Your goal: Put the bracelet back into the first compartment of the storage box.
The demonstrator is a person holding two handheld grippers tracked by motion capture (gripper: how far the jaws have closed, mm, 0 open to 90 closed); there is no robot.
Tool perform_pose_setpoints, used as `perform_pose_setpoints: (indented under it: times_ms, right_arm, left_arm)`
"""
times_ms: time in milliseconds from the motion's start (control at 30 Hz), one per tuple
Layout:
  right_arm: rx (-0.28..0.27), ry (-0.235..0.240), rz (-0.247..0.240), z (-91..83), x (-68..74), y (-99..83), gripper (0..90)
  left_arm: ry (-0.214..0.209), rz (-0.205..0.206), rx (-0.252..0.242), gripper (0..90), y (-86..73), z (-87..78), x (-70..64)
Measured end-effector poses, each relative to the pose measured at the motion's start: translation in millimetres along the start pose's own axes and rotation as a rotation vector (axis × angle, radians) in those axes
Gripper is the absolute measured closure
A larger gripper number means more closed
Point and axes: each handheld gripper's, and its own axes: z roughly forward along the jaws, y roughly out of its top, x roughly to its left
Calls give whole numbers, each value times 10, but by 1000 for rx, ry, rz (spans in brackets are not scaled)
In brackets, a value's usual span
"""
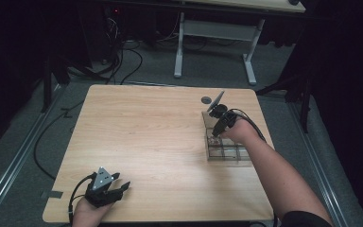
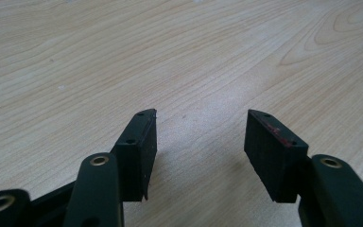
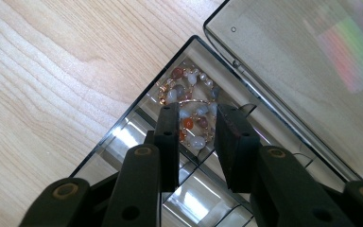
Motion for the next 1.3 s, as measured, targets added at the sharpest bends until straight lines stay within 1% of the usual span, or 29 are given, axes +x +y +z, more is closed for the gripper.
perform_pose_setpoints:
  times_ms: [67,100,133,167,200,233,267,300,333,433,467,500,600,633,667,700,733,800,867,900,1000,1100,1167,1200,1300]
  right_arm:
    - [-7,4,-12,7,-10,-10,714]
    - [-5,4,0,9,-2,-23,714]
    - [-10,5,-13,13,-10,-26,714]
    - [-6,8,-4,15,-1,-40,714]
    - [-8,9,-9,16,0,-47,714]
    - [-5,8,2,13,14,-57,714]
    - [-6,10,0,11,18,-68,714]
    - [-9,9,-13,7,13,-78,714]
    - [-10,14,8,-11,28,-102,714]
    - [-12,11,-4,-24,27,-123,715]
    - [-15,9,20,-48,47,-159,715]
    - [-23,10,1,-55,36,-173,715]
    - [-28,11,7,-68,46,-202,715]
    - [-26,12,15,-82,62,-243,715]
    - [-26,12,15,-82,62,-243,715]
    - [-32,12,5,-82,58,-256,715]
    - [-33,12,21,-88,74,-294,715]
    - [-38,16,13,-88,71,-313,715]
    - [-38,18,27,-105,88,-357,716]
    - [-42,18,19,-112,87,-374,717]
    - [-47,16,22,-148,101,-431,720]
    - [-53,17,33,-171,131,-503,723]
    - [-56,20,32,-174,147,-545,724]
    - [-57,21,33,-173,174,-594,725]
    - [-57,22,34,-174,200,-639,727]
  left_arm:
    - [-1,1,0,448,0,0,0]
    - [0,0,0,448,0,0,0]
    - [-1,0,0,448,0,0,0]
    - [-1,0,0,448,0,0,0]
    - [-2,1,1,448,0,0,0]
    - [-2,2,2,448,1,1,0]
    - [-2,2,3,448,1,2,0]
    - [-1,3,3,448,1,2,-1]
    - [-1,2,3,448,1,2,-1]
    - [0,2,0,448,0,5,-3]
    - [0,0,-2,448,0,7,-4]
    - [0,0,-2,448,1,6,-4]
    - [0,-1,-2,448,0,9,-5]
    - [0,0,-1,448,1,9,-5]
    - [0,0,-1,448,1,9,-5]
    - [0,0,-1,448,1,9,-5]
    - [0,0,-1,448,0,9,-5]
    - [0,0,-2,448,0,9,-6]
    - [0,0,-1,448,1,10,-6]
    - [1,0,-1,448,1,10,-6]
    - [0,0,-1,448,1,10,-6]
    - [0,2,1,448,2,9,-5]
    - [0,3,1,448,2,9,-6]
    - [0,3,1,448,1,9,-6]
    - [1,2,1,448,2,9,-6]
